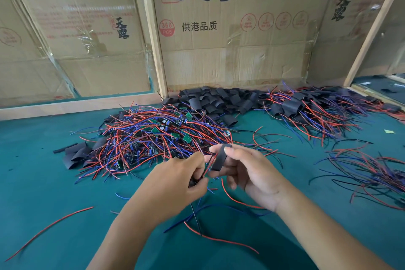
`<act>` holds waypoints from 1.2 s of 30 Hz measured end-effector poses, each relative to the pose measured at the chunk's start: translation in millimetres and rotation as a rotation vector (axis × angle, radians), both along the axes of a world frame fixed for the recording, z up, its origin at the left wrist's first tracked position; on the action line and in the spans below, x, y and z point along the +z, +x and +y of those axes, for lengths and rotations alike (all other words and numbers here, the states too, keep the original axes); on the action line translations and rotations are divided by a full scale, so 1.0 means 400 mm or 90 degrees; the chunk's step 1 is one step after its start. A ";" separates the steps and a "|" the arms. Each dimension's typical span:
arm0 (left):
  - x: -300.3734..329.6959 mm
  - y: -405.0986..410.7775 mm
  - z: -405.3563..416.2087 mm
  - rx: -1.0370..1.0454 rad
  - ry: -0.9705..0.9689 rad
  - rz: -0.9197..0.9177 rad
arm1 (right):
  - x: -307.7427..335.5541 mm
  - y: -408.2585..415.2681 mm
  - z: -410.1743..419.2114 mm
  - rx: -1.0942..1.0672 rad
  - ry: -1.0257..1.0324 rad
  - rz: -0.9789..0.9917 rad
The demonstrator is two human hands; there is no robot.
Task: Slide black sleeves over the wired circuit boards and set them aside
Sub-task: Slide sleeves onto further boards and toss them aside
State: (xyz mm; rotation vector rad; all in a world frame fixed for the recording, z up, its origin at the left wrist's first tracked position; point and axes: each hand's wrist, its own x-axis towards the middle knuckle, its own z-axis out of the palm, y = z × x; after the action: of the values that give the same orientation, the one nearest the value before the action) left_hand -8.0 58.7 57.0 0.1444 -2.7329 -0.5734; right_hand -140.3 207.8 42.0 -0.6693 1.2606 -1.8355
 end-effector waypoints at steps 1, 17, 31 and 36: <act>-0.001 -0.001 -0.001 0.008 -0.012 -0.004 | 0.001 -0.007 0.003 -0.002 -0.006 -0.005; -0.034 -0.012 -0.051 0.092 0.018 -0.091 | -0.010 -0.042 0.007 -0.066 0.003 -0.009; -0.031 -0.014 -0.043 0.023 0.111 -0.048 | -0.017 -0.046 0.015 0.048 0.010 0.010; -0.039 -0.020 -0.050 0.026 0.084 -0.079 | -0.012 -0.061 0.024 0.006 0.033 0.025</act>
State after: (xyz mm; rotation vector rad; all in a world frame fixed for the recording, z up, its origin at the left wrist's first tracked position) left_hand -16.0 38.7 41.6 0.2761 -2.8027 -0.7578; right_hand -164.6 217.3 37.1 -0.6853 1.3234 -1.7836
